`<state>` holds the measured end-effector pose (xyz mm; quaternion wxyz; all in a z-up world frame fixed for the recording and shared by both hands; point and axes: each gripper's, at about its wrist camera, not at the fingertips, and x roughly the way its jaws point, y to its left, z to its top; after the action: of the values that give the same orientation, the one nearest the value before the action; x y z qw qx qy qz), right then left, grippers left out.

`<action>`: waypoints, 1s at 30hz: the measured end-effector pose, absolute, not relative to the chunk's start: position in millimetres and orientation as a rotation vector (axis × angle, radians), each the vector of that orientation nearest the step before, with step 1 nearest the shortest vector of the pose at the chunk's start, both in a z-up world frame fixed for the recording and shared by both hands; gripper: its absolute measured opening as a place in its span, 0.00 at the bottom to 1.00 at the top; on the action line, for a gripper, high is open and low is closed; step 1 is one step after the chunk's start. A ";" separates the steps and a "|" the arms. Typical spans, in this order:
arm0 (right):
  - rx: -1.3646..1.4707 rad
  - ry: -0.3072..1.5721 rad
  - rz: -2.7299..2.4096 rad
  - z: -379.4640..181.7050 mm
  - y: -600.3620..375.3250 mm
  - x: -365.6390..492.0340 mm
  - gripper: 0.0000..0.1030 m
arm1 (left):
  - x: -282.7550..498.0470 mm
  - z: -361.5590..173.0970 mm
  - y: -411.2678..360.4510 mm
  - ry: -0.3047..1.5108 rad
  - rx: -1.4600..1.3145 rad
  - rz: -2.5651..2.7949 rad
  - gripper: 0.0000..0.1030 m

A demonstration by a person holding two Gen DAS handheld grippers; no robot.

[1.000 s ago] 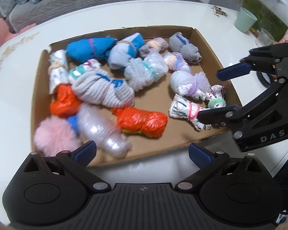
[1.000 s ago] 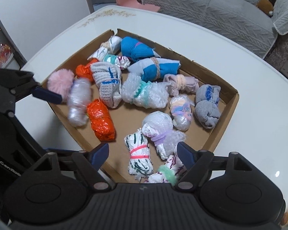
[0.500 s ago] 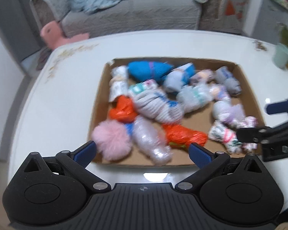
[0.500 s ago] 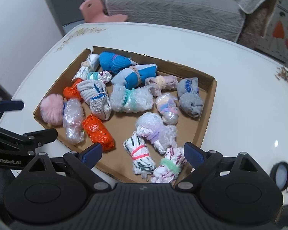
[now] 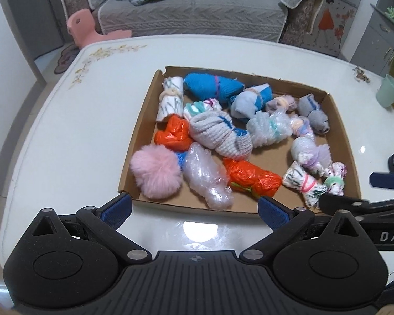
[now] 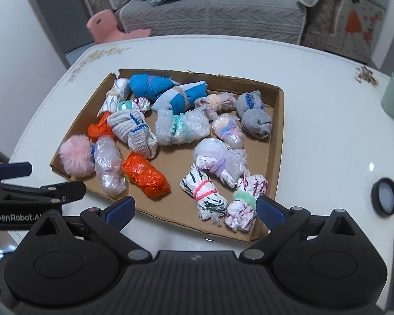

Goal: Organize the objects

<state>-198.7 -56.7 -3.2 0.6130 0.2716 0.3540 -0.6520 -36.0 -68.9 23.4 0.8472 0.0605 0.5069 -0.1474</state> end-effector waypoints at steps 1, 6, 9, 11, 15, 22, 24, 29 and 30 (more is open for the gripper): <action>0.635 0.807 -1.510 -3.2 -55.9 -198.7 0.95 | -35.3 23.7 -68.4 1.068 0.127 -0.316 0.99; 0.641 0.805 -1.524 -6.5 -51.1 -196.5 0.96 | -32.5 24.0 -65.0 1.069 0.117 -0.335 0.99; 0.640 0.821 -1.524 -10.0 -50.4 -195.3 0.97 | -30.9 24.4 -63.8 1.065 0.118 -0.334 0.99; 0.640 0.833 -1.519 -11.7 -51.0 -194.7 0.97 | -29.5 25.2 -62.6 1.064 0.111 -0.338 0.99; 0.637 0.856 -1.508 -16.1 -52.3 -192.2 0.97 | -27.3 27.9 -60.9 1.056 0.101 -0.348 0.99; 0.637 0.865 -1.499 -19.2 -56.1 -190.8 0.97 | -23.7 28.4 -60.5 1.047 0.114 -0.351 0.99; 0.639 0.867 -1.497 -19.3 -56.9 -191.1 0.97 | -22.4 29.0 -59.5 1.045 0.112 -0.351 0.99; 0.639 0.875 -1.494 -20.6 -59.3 -190.5 0.97 | -19.8 32.2 -58.1 1.032 0.123 -0.351 0.99; 0.638 0.876 -1.495 -20.9 -59.7 -190.2 0.97 | -19.5 32.5 -57.5 1.031 0.123 -0.352 0.99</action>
<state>-190.2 -59.7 -20.9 0.6032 0.2756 0.3784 -0.6457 -19.5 -57.5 32.5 0.8536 0.0582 0.4899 -0.1673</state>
